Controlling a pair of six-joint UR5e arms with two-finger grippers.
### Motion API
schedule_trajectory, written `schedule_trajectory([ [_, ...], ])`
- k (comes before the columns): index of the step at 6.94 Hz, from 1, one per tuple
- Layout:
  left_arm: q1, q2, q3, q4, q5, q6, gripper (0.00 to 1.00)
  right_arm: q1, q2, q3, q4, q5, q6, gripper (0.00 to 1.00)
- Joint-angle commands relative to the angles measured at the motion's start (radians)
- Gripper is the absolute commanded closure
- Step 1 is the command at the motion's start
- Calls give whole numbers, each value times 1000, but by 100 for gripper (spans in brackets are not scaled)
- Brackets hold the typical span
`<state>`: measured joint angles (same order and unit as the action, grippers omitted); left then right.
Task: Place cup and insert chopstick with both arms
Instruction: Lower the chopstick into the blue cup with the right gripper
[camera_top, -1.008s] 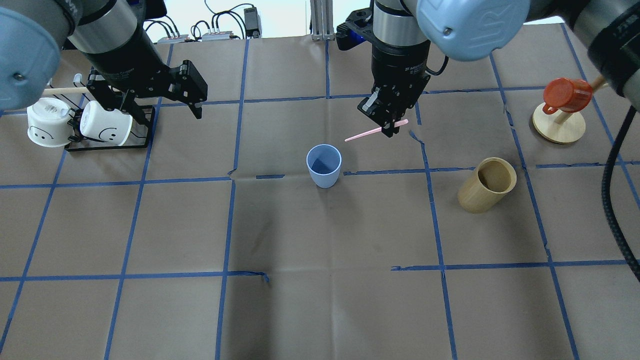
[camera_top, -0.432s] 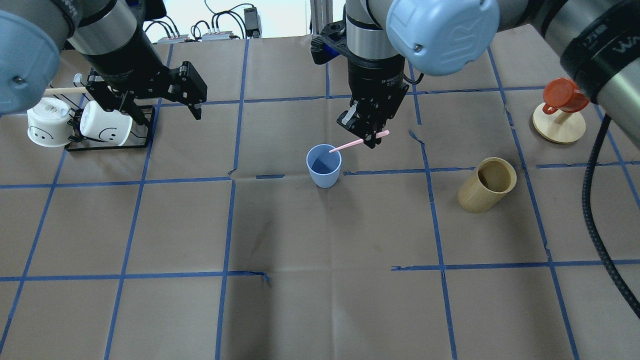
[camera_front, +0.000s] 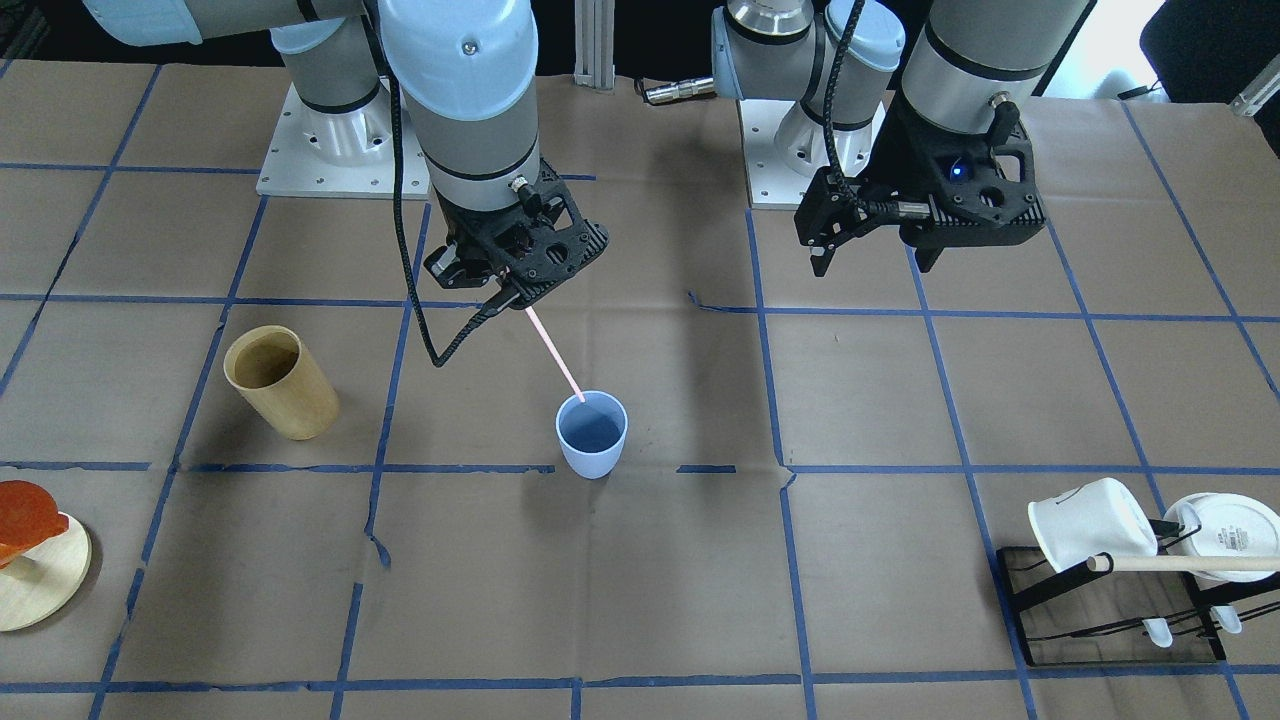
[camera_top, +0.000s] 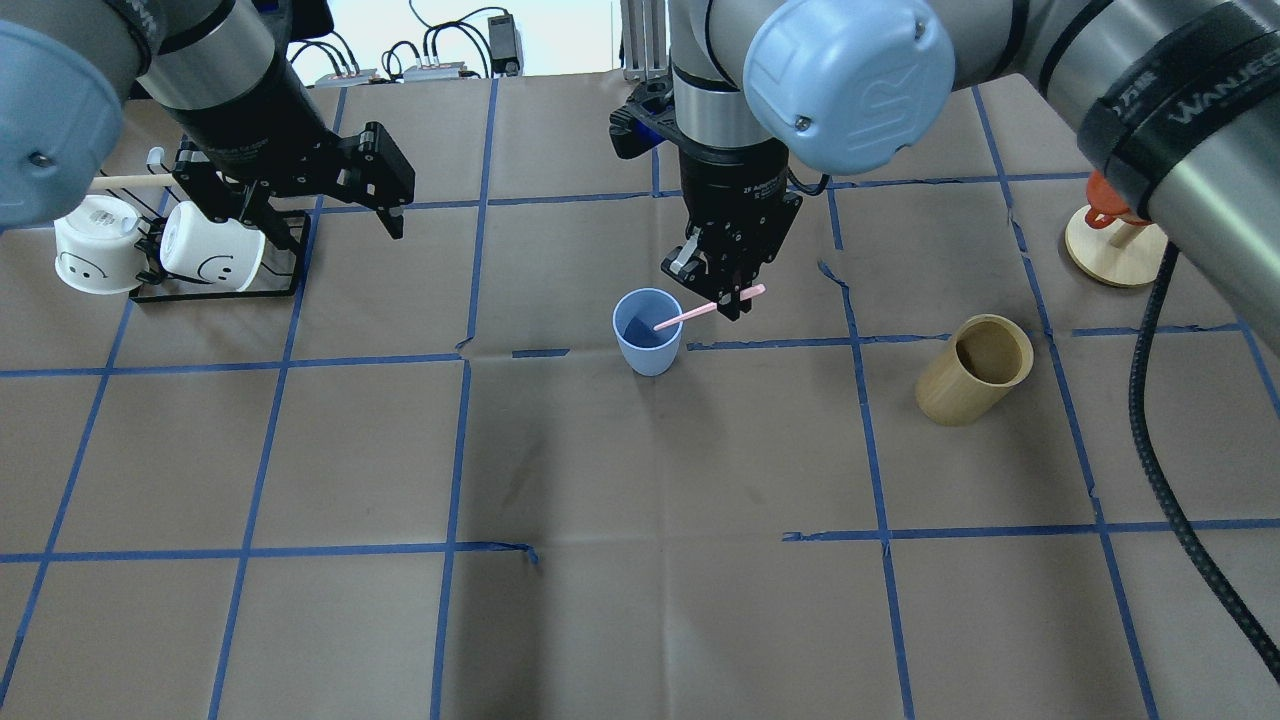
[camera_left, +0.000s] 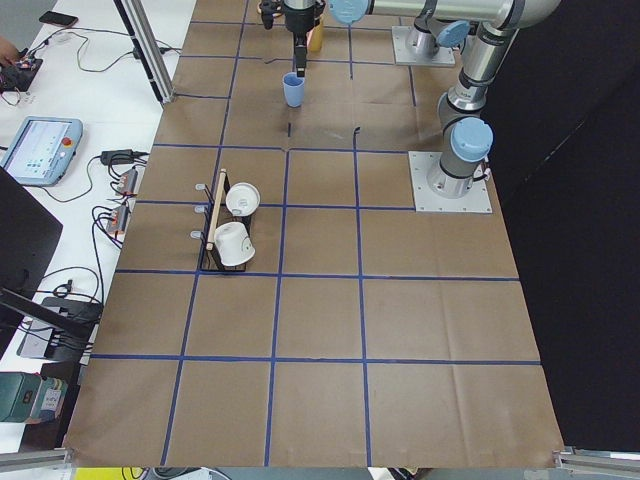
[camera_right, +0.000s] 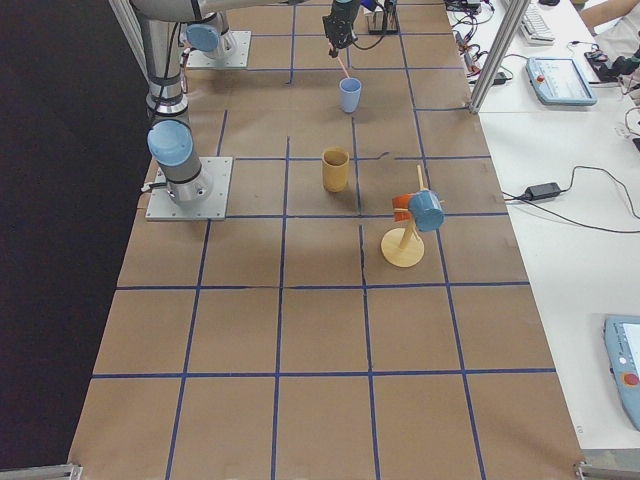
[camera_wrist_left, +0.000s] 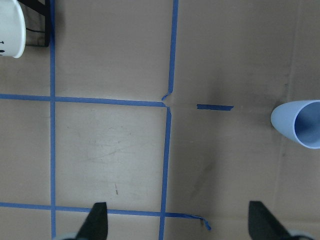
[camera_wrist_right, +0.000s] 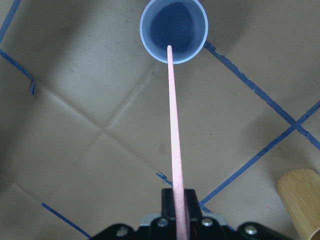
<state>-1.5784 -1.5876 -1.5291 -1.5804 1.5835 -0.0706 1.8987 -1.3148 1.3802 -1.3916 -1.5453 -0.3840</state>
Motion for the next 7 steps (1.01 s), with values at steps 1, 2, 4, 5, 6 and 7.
schedule_trajectory([
  [1,0,14,-8,-9,3,0,0,22,3,17,-4,4,22,93],
  [2,1,11,0,-9,3,0,0,22,6,20,-7,4,28,93],
  [4,1,5,0,-4,3,0,0,22,29,16,-13,4,31,93],
  [5,1,6,1,-4,3,-2,0,22,32,7,-14,4,31,93],
  [6,1,11,-2,-12,6,-2,0,22,40,5,-17,2,30,93],
  [7,0,8,1,-10,6,-2,0,22,58,11,-79,2,28,92],
])
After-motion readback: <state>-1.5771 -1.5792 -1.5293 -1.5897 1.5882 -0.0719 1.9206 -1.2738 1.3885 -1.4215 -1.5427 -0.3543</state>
